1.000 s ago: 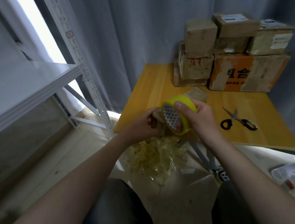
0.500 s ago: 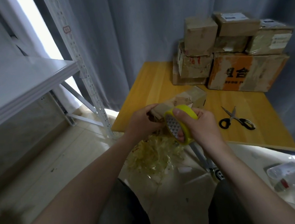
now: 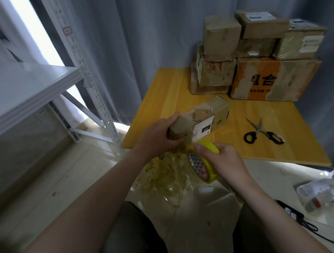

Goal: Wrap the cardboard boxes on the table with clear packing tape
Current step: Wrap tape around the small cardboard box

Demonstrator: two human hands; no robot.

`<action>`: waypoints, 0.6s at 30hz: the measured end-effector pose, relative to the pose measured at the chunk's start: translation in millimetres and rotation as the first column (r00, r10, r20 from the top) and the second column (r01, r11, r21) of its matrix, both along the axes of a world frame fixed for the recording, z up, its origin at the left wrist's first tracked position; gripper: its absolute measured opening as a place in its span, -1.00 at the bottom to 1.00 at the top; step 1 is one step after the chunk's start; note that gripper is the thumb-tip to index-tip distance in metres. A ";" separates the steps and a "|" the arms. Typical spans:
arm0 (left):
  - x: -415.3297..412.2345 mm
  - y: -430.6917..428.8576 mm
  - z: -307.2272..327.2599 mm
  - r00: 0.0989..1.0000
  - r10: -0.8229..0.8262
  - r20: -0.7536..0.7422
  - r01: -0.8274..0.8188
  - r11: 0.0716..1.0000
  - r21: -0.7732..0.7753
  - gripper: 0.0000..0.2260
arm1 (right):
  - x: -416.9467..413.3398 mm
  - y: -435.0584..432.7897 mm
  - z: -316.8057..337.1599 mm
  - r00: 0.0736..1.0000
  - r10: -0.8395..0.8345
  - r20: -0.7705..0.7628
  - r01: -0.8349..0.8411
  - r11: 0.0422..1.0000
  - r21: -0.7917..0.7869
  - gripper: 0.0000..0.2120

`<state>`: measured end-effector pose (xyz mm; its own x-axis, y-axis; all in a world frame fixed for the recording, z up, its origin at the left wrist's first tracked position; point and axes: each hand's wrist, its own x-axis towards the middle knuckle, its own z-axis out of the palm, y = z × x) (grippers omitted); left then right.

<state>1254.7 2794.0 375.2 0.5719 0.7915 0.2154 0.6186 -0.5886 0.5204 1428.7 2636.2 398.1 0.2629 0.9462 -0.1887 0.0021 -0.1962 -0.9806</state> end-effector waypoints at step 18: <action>2.5 -6.4 -5.5 0.979 -0.047 0.197 0.066 0.993 -0.095 -0.47 | -4.4 1.1 0.1 0.994 -0.003 -0.112 0.005 1.000 0.021 -0.71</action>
<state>1257.3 2787.6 369.6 0.5714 0.7825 0.2473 0.4674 -0.5580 0.6856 1424.3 2637.3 398.2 0.2450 0.9493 -0.1970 -0.1090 -0.1749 -0.9785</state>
